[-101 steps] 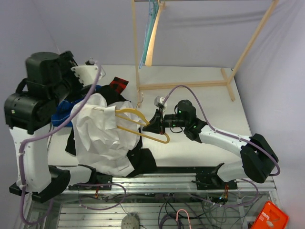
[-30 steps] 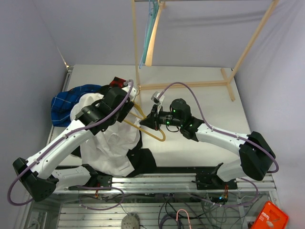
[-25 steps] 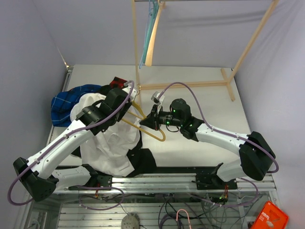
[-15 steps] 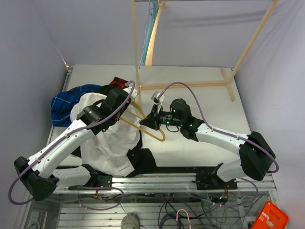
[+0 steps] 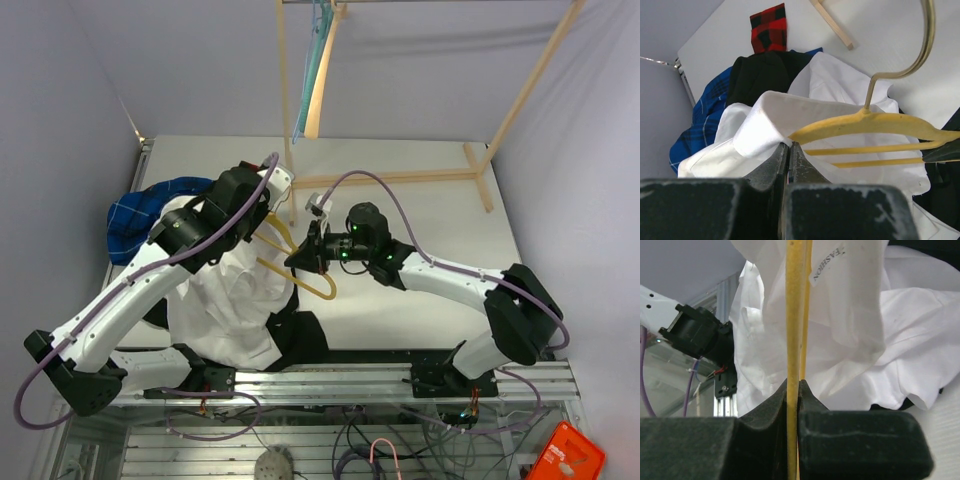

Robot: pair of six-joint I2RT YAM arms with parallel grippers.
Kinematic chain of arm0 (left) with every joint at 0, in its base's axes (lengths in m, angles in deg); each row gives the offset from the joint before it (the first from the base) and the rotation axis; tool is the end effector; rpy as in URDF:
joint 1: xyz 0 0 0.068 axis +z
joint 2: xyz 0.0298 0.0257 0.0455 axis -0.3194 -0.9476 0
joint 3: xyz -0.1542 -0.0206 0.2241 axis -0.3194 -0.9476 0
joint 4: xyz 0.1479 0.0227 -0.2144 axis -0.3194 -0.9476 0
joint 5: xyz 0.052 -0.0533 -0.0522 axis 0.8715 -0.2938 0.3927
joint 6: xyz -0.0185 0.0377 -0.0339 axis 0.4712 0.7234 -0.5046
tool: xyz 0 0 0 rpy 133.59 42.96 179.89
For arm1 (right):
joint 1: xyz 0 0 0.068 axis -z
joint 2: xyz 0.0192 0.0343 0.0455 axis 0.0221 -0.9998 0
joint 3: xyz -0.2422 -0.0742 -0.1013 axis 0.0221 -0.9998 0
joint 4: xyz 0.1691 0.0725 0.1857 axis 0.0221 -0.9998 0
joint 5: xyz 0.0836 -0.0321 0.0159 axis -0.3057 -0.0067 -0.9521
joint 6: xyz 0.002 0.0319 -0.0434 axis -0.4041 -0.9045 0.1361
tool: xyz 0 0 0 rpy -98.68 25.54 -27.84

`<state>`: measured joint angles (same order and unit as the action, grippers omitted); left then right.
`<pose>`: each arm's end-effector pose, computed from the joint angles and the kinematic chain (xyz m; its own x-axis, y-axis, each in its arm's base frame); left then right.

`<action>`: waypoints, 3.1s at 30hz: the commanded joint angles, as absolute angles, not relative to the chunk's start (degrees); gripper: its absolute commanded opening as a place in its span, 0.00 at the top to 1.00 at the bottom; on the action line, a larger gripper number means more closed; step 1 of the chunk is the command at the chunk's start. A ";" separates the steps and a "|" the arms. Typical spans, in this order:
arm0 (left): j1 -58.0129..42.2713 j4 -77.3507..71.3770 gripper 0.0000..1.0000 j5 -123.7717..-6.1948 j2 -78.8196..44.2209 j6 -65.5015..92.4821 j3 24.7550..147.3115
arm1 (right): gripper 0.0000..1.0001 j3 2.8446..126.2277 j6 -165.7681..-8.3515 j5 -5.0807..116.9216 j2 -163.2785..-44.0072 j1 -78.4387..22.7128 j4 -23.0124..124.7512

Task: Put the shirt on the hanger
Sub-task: Hang the shirt on the hanger.

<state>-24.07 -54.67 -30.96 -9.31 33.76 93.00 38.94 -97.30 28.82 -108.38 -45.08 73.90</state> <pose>0.1796 -0.1447 0.4006 -0.3916 0.5466 -0.7402 0.4226 0.8214 0.3830 0.2167 0.2562 0.2584 -0.4390 -0.1109 -0.8916 -0.8876 0.2077 0.4111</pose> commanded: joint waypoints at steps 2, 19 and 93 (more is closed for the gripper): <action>-25.08 -56.88 0.93 -36.16 -10.89 34.64 96.58 | 1.00 41.93 -95.87 21.70 -110.49 -47.31 74.15; -28.93 -74.86 0.93 -68.35 -11.67 34.17 102.01 | 1.00 51.45 -97.98 17.91 -121.46 -47.53 75.64; -6.34 -91.57 0.01 -75.47 -20.93 63.62 109.33 | 1.00 45.39 -91.24 14.90 -120.24 -48.75 76.78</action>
<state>-2.56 -90.96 -73.52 -20.83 64.07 112.82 44.71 -92.32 14.96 -120.54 -48.73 75.19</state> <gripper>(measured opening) 0.990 0.038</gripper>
